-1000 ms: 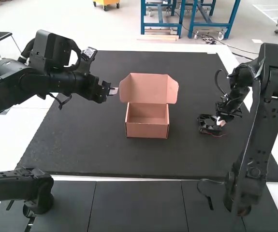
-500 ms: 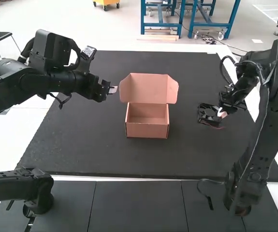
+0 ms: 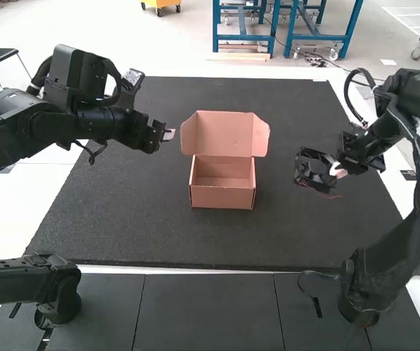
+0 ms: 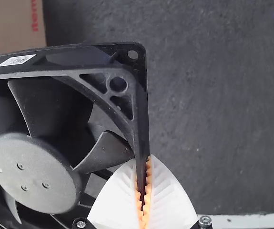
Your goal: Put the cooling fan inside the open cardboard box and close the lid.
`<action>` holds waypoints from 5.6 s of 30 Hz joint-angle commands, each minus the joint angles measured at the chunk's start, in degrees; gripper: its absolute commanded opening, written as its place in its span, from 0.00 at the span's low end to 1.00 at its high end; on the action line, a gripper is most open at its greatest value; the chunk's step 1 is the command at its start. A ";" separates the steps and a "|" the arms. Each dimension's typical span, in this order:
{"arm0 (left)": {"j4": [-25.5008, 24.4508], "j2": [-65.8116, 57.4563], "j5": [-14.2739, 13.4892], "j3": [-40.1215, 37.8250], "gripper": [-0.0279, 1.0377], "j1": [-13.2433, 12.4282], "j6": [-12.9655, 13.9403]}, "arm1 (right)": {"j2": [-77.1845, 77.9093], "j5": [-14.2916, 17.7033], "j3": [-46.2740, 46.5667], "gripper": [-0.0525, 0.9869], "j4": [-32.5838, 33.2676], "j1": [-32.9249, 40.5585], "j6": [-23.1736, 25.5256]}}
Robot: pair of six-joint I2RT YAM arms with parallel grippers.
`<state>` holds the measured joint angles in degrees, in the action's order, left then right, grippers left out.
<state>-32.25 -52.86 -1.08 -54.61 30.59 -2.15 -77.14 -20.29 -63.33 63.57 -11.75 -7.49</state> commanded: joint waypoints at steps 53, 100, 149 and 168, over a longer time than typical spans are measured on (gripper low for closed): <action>3.51 -0.14 -1.55 0.03 0.93 -0.53 -0.22 | -0.29 -0.10 1.72 0.03 -15.85 48.57 31.83; 4.21 0.92 -1.55 -0.23 0.93 -0.62 -1.27 | -23.14 13.70 -16.56 0.03 -21.30 42.69 25.68; 4.92 1.01 -1.03 -0.41 0.93 -3.34 -1.98 | -31.75 14.41 -18.50 0.03 -21.03 42.86 21.81; 4.65 1.97 -1.03 -0.41 0.93 -3.34 -2.24 | -33.77 15.37 -18.67 0.21 -21.38 43.04 21.11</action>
<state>-27.97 -52.80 -1.98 -54.46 27.70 -3.92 -110.89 -5.08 -80.18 42.28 31.05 14.04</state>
